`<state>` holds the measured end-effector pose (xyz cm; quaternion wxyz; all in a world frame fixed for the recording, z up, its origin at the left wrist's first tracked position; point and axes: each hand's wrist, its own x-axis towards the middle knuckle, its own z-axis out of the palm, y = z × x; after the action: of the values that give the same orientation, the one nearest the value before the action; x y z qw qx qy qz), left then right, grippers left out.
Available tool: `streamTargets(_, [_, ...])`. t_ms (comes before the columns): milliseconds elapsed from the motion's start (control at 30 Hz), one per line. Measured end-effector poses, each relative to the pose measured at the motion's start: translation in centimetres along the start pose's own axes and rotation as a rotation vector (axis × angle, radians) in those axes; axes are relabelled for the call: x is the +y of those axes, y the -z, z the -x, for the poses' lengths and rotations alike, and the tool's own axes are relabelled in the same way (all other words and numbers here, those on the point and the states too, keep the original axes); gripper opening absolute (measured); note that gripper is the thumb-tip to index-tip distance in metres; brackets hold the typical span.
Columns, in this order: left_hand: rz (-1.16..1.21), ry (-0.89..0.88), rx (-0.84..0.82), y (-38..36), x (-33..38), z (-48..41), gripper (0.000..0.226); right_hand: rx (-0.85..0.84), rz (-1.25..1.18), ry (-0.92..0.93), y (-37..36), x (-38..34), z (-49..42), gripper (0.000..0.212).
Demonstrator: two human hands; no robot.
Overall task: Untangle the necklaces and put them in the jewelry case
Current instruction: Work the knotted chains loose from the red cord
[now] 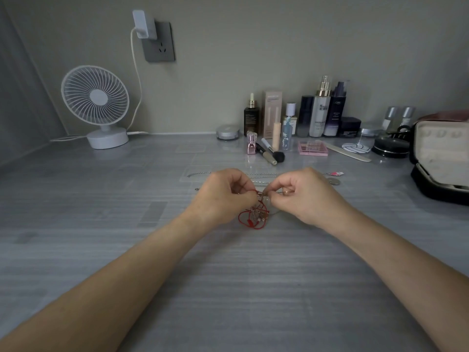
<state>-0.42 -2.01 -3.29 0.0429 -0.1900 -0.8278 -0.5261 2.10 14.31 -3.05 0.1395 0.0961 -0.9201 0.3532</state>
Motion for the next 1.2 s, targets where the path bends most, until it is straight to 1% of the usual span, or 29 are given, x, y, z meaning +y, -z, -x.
streamTargets(100, [-0.023,0.002,-0.002,0.1,0.0,0.0,0.024,0.031,0.101,0.039,0.1,0.0,0.0,0.011])
streamTargets(200, [-0.041,0.001,-0.004,0.2,0.1,0.0,0.024,0.077,0.197,0.121,0.2,-0.1,0.0,0.011])
streamTargets(400, [-0.108,0.016,-0.044,0.2,0.0,0.1,0.019,0.137,0.222,0.165,0.1,0.2,-0.2,0.013])
streamTargets(533, [-0.118,0.024,-0.009,0.2,0.2,0.2,0.019,0.119,0.222,0.167,-0.1,0.0,-0.2,0.014])
streamTargets(567, [-0.094,0.031,-0.002,0.2,0.3,0.2,0.017,0.108,0.215,0.165,-0.1,-0.1,-0.2,0.014])
streamTargets(633, [0.053,0.060,0.001,0.2,0.5,0.1,0.016,0.083,0.166,0.154,-0.2,-0.2,-0.1,0.013])
streamTargets(700, [0.196,0.105,0.005,0.3,0.5,0.0,0.020,0.078,0.126,0.145,-0.3,-0.3,-0.1,0.013])
streamTargets(767, [0.259,0.142,-0.004,0.3,0.5,0.0,0.023,0.082,0.112,0.139,-0.3,-0.4,0.0,0.013])
streamTargets(967, [0.304,0.186,-0.042,0.1,0.5,0.1,0.023,0.037,0.054,0.120,0.0,-0.9,0.3,0.013])
streamTargets(1067, [0.283,0.163,-0.092,0.0,0.6,0.2,0.014,0.037,0.043,0.123,0.0,-1.0,0.3,0.013])
streamTargets(1200, [0.226,0.151,-0.058,0.0,0.4,0.1,0.017,0.046,0.062,0.130,-0.1,-0.9,0.3,0.013])
